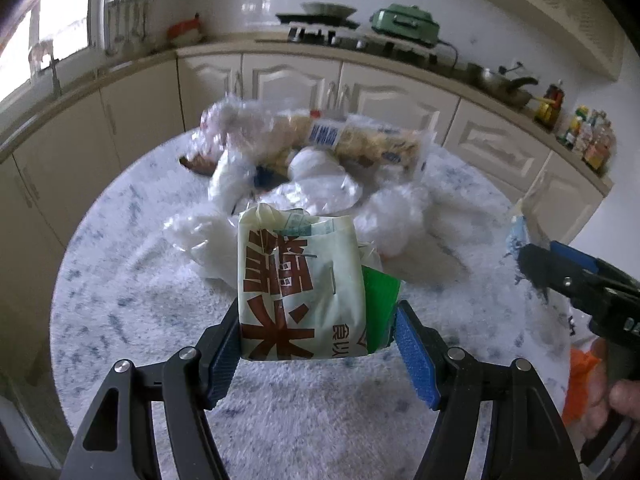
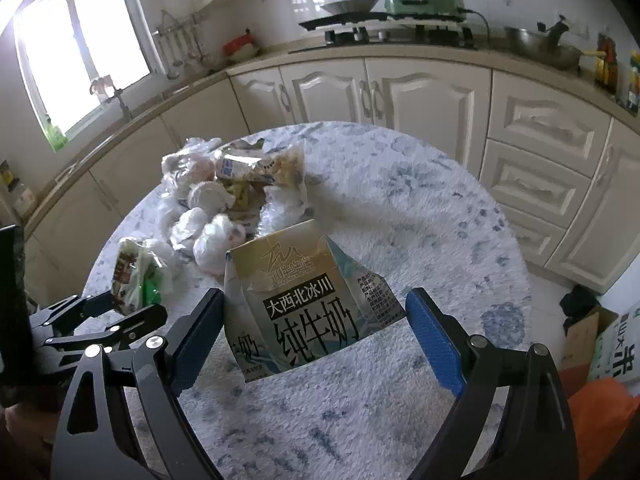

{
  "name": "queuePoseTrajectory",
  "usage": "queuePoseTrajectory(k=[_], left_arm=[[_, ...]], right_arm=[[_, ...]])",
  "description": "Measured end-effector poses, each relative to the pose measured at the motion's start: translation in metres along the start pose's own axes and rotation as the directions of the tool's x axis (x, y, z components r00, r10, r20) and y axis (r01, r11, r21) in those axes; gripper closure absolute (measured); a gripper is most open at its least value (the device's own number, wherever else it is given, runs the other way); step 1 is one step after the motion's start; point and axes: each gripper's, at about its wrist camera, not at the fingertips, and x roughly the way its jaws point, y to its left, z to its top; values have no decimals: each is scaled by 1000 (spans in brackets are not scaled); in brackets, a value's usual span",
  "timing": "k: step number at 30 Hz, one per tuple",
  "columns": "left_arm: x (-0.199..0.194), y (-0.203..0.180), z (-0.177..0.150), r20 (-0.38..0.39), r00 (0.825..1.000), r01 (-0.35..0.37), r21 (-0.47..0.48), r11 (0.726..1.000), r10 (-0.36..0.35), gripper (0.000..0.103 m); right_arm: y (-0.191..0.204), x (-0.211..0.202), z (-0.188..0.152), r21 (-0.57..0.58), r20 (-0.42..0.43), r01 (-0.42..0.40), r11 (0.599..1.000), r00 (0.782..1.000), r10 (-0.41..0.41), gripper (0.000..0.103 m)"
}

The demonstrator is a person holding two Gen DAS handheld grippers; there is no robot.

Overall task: Collect trash
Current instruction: 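Carry the carton and snack bag in both tools over the blue bin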

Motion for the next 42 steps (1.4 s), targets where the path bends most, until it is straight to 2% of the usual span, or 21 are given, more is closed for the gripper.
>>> queuePoseTrajectory(k=[5,11,18,23,29,34,38,42], left_arm=[[-27,-13,-5,62,998,-14,36,999,12,37],[-47,-33,9,112,994,6,70,998,-14,37],[-52,-71,32,156,983,72,144,987,-95,37],[-47,-108,43,154,971,145,214,966,-180,37],[-21,-161,57,102,950,252,309,917,-295,36],[27,-211,66,-18,925,358,371,857,-379,36],[71,-258,64,-131,905,422,415,806,-406,36],[120,-301,63,-235,887,462,455,762,-397,36]], right_arm=[[0,-10,0,7,23,0,1000,1000,-1,11],[-10,-30,4,26,68,14,1000,998,-16,11],[-44,-63,9,86,139,44,995,989,-56,11],[-84,-93,12,153,194,81,985,975,-110,11],[-154,-129,-2,277,208,187,943,946,-249,11],[-221,-141,-32,392,143,281,876,922,-360,11],[-273,-133,-58,464,63,337,819,910,-410,11],[-314,-123,-88,527,-1,358,771,907,-421,11]])
